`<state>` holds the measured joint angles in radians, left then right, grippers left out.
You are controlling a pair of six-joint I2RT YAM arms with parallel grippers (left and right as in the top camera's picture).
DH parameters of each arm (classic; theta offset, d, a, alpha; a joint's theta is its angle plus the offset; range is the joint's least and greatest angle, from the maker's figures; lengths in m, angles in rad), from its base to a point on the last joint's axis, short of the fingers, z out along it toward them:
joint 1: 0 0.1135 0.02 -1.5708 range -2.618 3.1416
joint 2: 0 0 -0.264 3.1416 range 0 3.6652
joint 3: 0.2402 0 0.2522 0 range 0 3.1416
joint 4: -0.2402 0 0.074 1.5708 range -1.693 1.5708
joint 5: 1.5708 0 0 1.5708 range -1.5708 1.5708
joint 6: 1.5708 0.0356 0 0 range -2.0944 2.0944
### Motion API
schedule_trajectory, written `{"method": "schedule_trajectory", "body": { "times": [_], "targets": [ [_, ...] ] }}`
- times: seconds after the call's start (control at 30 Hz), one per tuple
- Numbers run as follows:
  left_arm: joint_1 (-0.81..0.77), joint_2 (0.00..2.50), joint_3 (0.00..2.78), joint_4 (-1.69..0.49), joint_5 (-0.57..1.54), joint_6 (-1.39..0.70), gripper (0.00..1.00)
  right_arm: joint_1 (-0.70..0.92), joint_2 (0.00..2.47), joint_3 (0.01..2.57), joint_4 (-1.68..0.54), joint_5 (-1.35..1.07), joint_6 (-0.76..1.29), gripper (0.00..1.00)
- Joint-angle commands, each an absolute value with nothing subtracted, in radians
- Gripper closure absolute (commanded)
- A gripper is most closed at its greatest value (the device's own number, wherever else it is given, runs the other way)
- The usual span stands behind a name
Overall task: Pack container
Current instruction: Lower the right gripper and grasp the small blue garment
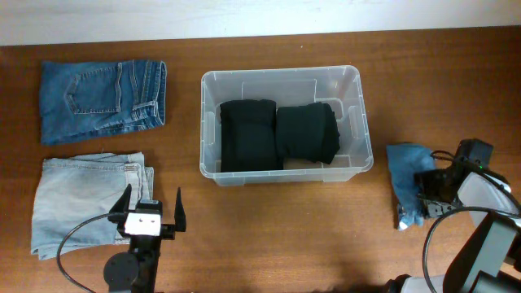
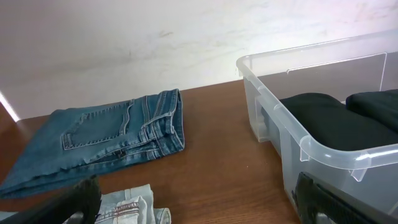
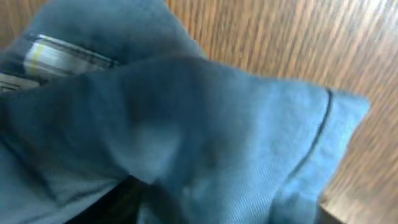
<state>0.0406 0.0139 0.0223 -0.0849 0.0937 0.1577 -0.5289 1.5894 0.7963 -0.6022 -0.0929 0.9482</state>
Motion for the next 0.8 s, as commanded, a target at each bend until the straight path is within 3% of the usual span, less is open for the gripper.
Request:
{"method": "schedule_trajectory", "body": {
  "times": [0.0,0.07,0.2,0.4,0.77],
  "targets": [
    [0.045,0.007,0.015,-0.083,0.089,0.171,0.01,-0.533,1.613,0.788,-0.586,-0.102,0.947,0.54],
    [0.045,0.007,0.015,-0.083,0.089,0.171,0.0,-0.533,1.613,0.788,-0.579,-0.102,0.947,0.63],
    [0.045,0.007,0.015,-0.083,0.089,0.171,0.01,-0.533,1.612,0.791,-0.538,-0.107,0.91,0.95],
    [0.045,0.007,0.015,-0.083,0.09,0.171,0.0,-0.545,1.585,0.868,-0.505,-0.278,0.782,0.96],
    [0.045,0.007,0.015,-0.083,0.089,0.171,0.0,-0.556,1.493,1.213,-0.519,-0.871,0.571,0.96]
  ]
}}
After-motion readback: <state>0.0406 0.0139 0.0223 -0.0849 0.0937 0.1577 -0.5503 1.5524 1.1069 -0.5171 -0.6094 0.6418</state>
